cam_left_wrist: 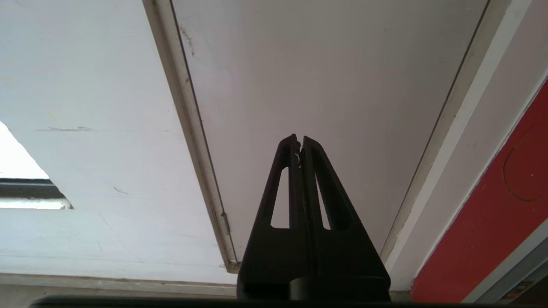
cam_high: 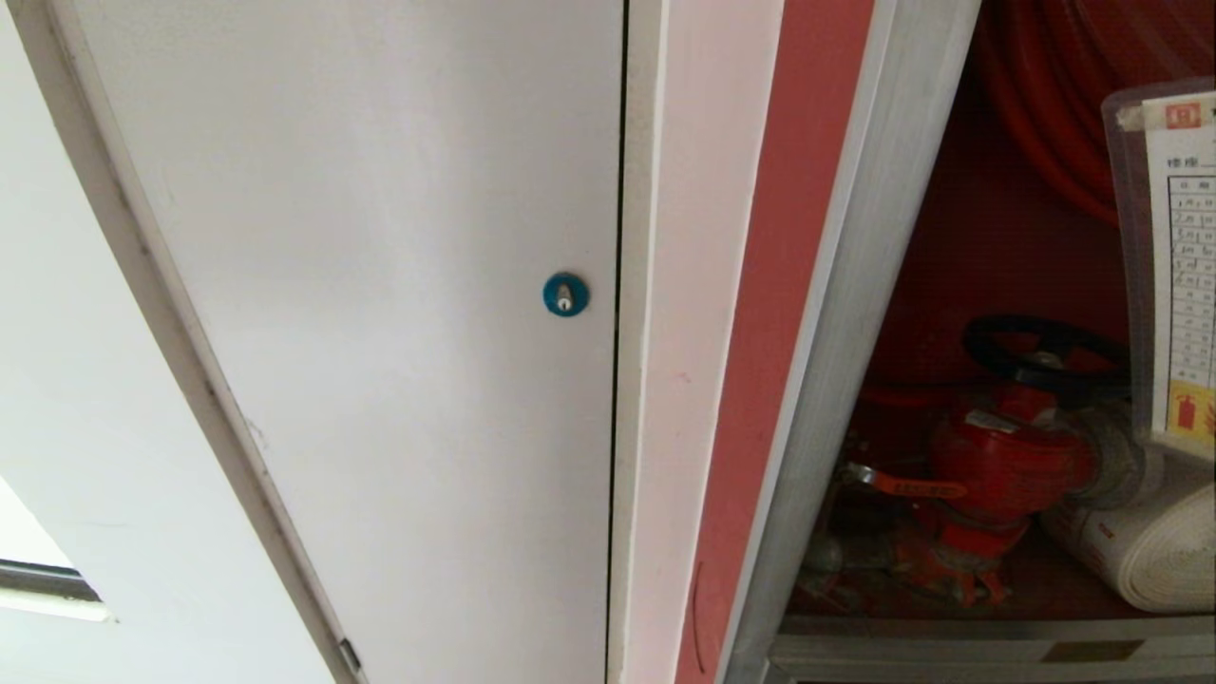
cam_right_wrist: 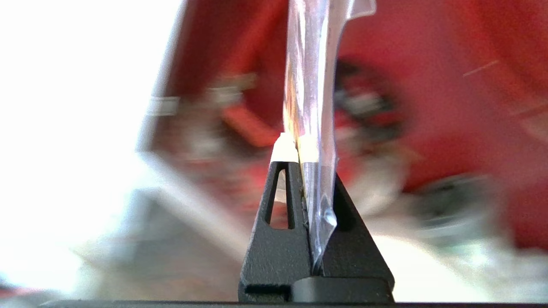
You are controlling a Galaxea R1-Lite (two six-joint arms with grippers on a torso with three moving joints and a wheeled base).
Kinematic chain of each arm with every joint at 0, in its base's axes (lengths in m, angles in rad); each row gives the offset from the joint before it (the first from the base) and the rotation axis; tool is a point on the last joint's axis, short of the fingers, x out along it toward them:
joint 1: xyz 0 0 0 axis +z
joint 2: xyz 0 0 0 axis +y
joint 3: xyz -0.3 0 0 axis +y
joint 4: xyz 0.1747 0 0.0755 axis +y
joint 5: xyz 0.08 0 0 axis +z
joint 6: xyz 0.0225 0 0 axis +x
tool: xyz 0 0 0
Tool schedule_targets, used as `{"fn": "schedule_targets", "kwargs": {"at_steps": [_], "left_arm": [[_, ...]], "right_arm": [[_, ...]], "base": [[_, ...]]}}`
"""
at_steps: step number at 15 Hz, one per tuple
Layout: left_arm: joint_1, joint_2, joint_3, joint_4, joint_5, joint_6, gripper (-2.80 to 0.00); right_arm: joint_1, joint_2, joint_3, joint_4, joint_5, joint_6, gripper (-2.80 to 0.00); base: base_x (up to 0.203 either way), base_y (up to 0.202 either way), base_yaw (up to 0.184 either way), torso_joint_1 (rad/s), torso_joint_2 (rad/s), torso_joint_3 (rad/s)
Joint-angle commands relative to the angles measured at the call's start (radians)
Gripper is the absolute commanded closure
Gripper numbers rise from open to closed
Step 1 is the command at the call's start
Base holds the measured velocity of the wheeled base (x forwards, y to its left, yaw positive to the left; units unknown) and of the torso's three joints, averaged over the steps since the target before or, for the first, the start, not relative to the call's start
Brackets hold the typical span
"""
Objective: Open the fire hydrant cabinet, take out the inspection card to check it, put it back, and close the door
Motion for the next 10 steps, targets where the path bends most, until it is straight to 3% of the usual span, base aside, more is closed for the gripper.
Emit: {"fn": "schedule_targets", "kwargs": {"at_steps": [1,4,7,10], "left_arm": [[0.0,0.001,0.0,-0.001,0.0,0.0,0.0],[0.0,0.001,0.0,-0.001,0.0,0.0,0.0],[0.0,0.001,0.0,-0.001,0.0,0.0,0.0],[0.0,0.001,0.0,0.002,0.0,0.0,0.0]], "right_arm": [[0.064,-0.02,-0.001,0.057,0.003,0.075,0.0],[0.18,-0.037,0.003,0.139,0.051,0.214,0.0],[0.197,-0.031,0.004,0.155,0.263,0.332,0.0],[0.198,0.002,0.009,0.156,0.489,0.373,0.0]], "base": [[0.0,0.0,0.0,0.0,0.0,0.0],[0.0,0.0,0.0,0.0,0.0,0.0],[0.0,0.0,0.0,0.0,0.0,0.0],[0.0,0.0,0.0,0.0,0.0,0.0]]}}
